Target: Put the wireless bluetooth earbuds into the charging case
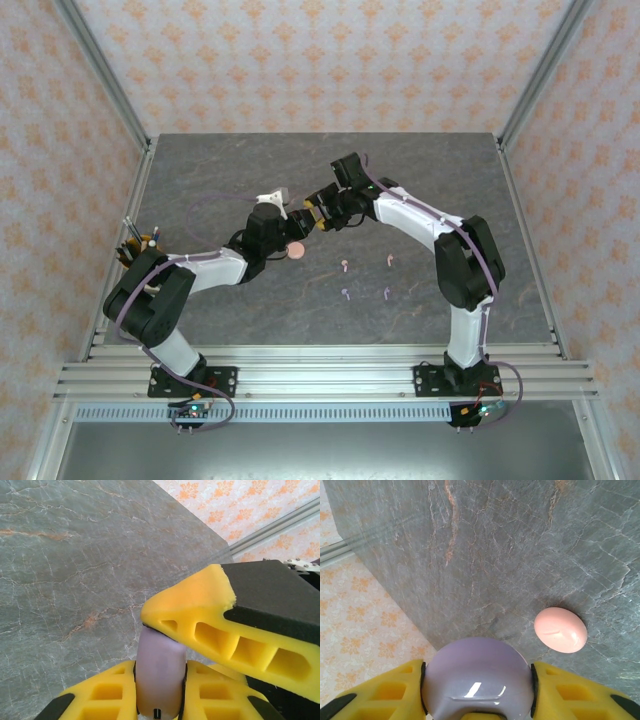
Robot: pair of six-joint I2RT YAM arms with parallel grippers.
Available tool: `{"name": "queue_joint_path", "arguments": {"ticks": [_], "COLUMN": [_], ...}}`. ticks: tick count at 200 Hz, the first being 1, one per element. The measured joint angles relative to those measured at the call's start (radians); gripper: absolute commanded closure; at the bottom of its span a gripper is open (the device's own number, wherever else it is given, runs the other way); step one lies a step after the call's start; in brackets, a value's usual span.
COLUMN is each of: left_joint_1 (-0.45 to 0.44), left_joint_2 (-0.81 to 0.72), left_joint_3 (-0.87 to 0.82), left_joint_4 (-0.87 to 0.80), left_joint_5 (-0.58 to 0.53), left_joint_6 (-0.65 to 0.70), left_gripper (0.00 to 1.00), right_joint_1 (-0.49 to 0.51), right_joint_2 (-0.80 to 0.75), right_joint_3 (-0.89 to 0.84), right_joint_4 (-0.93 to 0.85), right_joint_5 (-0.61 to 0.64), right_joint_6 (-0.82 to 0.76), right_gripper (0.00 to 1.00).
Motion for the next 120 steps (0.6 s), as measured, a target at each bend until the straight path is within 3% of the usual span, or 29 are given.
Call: {"name": "queue_joint_path", "arguments": {"ticks": [34, 81, 120], "left_joint_1": [0.000, 0.008, 0.085], "left_joint_2": [0.000, -0.006, -0.058], "left_joint_3": [0.019, 0.032, 0.057], "left_joint_4": [-0.013, -0.065, -0.166], "left_joint_5": [0.005, 0.031, 0.151], "left_joint_6": [0.005, 0.033, 0.086], "left_gripper": [0.97, 1.00, 1.00], "right_joint_1": [-0.009, -0.115, -0.197], "right_joint_2": [-0.006, -0.119, -0.248], "right_joint_3": [-0.003, -0.060, -0.190], "right_joint_4": [0.016, 0.030, 0.112], "right_joint_5": [-0.005, -0.002, -0.019], "right_joint_6": [0.009, -0.061, -0.359], "right_gripper": [0.30, 0.25, 0.26]}}
